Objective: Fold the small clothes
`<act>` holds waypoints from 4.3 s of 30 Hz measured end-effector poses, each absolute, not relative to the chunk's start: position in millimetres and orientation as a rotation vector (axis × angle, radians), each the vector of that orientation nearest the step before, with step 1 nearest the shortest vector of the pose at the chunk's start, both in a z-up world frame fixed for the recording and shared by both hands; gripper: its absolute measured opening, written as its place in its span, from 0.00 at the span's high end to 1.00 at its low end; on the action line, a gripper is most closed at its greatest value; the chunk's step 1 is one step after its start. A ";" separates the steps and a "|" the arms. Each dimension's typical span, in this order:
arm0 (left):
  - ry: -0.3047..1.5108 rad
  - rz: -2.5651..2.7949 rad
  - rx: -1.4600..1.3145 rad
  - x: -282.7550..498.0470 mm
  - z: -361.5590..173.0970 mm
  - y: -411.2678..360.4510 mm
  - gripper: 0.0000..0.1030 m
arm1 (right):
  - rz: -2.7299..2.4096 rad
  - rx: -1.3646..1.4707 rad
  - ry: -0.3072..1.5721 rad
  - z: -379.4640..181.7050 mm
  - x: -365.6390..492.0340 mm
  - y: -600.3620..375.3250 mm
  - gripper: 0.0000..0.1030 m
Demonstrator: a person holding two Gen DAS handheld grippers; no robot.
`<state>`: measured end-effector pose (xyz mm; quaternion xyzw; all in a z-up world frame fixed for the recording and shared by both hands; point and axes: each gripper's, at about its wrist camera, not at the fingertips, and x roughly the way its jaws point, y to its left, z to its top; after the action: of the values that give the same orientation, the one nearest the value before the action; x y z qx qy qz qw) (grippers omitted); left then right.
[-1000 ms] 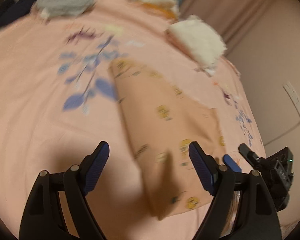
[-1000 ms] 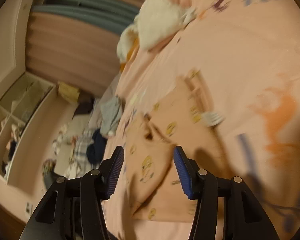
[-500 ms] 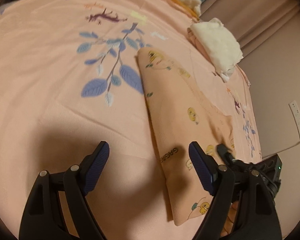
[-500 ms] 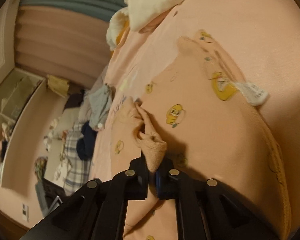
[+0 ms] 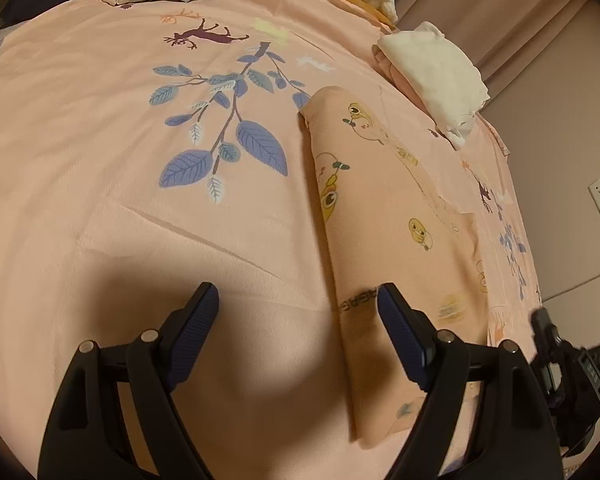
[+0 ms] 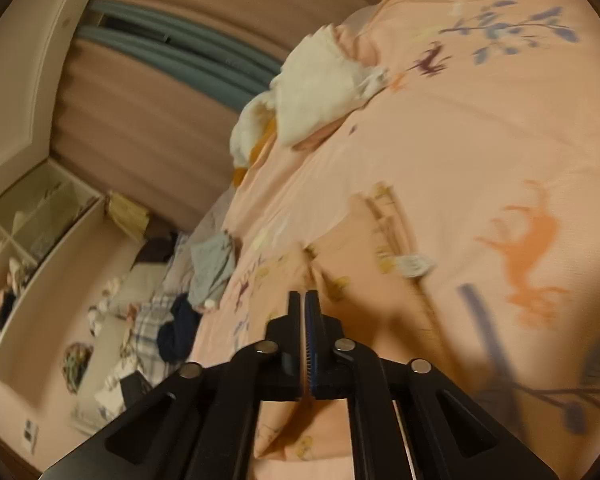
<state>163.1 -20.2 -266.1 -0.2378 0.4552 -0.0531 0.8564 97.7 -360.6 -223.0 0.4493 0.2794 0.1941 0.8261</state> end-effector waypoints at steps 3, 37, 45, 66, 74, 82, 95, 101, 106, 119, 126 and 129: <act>0.960 -0.107 -0.503 164.5 -266.9 -21.2 0.21 | 0.400 0.995 0.518 -221.0 82.2 -385.7 0.95; 0.962 -0.069 -0.356 167.8 -271.9 -42.6 0.14 | 0.541 0.900 0.837 -251.0 141.1 -321.3 0.42; 0.960 -0.039 -0.328 167.6 -272.7 -51.0 0.12 | 0.561 0.730 0.863 -246.1 157.7 -265.7 0.41; 0.969 -0.089 -0.389 166.6 -271.6 -41.7 0.11 | 0.642 1.073 0.527 -221.5 112.2 -328.6 0.93; 0.967 -0.037 -0.252 164.7 -274.3 -60.2 0.10 | 0.451 1.008 0.531 -225.7 88.4 -360.5 0.93; 0.967 -0.026 -0.236 165.9 -276.9 -60.2 0.09 | 0.433 0.768 0.730 -230.2 88.3 -359.2 0.79; 1.003 -0.158 -0.324 155.7 -264.4 -66.9 0.14 | 0.542 0.936 0.682 -243.7 98.5 -368.3 0.69; 1.060 -0.296 -0.363 141.3 -260.7 -82.5 0.15 | 0.493 0.872 0.720 -236.9 110.0 -346.5 0.90; 1.004 -0.219 -0.195 129.6 -255.6 -104.0 0.16 | 0.637 0.989 0.631 -223.0 112.2 -339.0 0.91; 0.943 0.044 0.077 127.5 -262.4 -107.4 0.13 | 0.562 0.933 0.720 -213.8 100.2 -324.4 0.91; 0.942 0.058 -0.156 135.6 -251.9 -55.1 0.14 | 0.535 0.780 0.899 -223.2 94.2 -345.3 0.87; 0.983 -0.009 -0.281 143.7 -257.7 -43.9 0.15 | 0.523 0.865 0.820 -217.3 101.3 -364.8 0.57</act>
<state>143.7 -43.9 -257.7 -0.1344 0.4703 -0.0045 0.8722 101.3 -364.8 -217.3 0.4026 0.3815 0.2435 0.7957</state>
